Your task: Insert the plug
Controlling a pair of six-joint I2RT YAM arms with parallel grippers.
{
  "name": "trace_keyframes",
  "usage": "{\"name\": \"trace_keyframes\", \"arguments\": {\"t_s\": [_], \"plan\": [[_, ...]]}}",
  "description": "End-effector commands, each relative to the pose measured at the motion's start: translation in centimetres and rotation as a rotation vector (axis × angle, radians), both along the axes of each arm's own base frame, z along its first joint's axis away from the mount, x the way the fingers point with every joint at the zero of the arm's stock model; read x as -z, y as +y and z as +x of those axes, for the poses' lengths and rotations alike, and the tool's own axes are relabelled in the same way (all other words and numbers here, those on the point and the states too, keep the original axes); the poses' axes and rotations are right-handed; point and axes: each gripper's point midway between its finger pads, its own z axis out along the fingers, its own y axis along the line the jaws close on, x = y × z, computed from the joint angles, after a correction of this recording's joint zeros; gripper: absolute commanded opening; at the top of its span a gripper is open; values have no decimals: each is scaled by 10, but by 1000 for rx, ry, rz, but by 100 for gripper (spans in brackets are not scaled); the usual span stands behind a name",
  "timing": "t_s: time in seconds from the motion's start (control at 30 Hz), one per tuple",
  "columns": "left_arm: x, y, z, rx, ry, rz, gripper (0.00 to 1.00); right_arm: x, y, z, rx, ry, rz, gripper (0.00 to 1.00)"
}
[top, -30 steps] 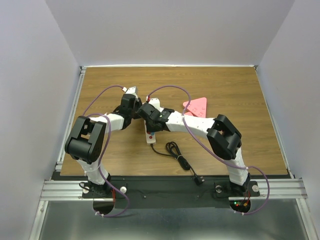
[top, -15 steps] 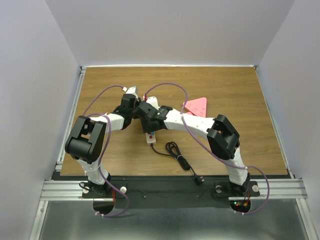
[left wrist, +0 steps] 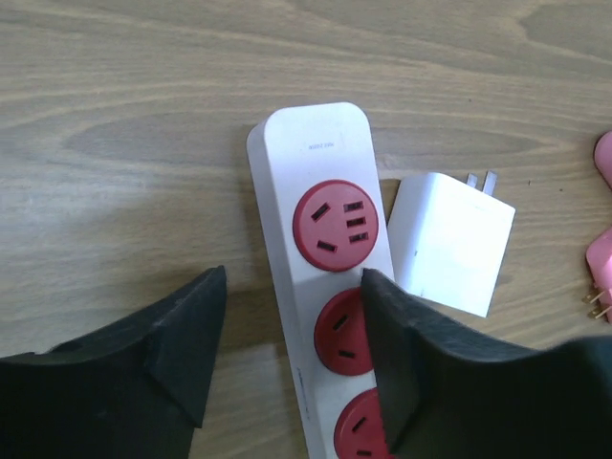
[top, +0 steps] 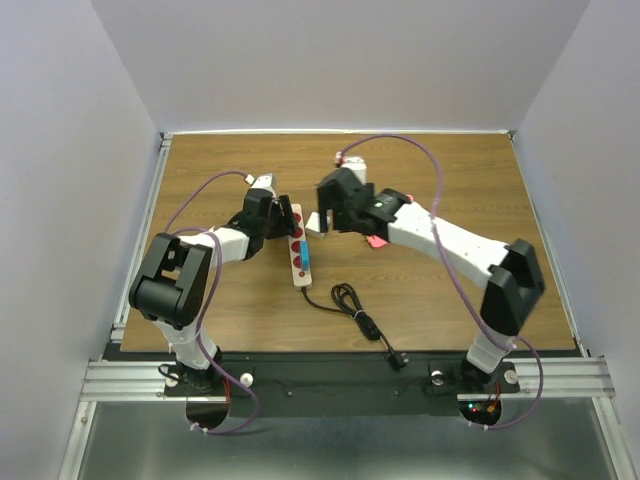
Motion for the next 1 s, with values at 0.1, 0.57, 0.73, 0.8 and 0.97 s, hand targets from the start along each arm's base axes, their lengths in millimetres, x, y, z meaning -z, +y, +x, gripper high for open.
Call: {"name": "trace_keyframes", "arguments": {"t_s": [0.1, 0.57, 0.73, 0.8, 0.97], "plan": [[-61, 12, -1, -30, -159, 35, 88, 9, -91, 24, 96, 9, 115, 85], [-149, -83, -51, 258, -510, 54, 94, 68, -147, 17, 114, 111, 263, 85], [-123, -158, -74, 561, -544, 96, 94, 45, -185, 33, 181, 52, 362, 85], [-116, -181, -75, 643, -580, 113, 94, 29, -195, 36, 179, 20, 408, 86], [-94, -220, -72, 788, -556, 116, 93, -1, -201, 35, 146, -37, 486, 86]]}}
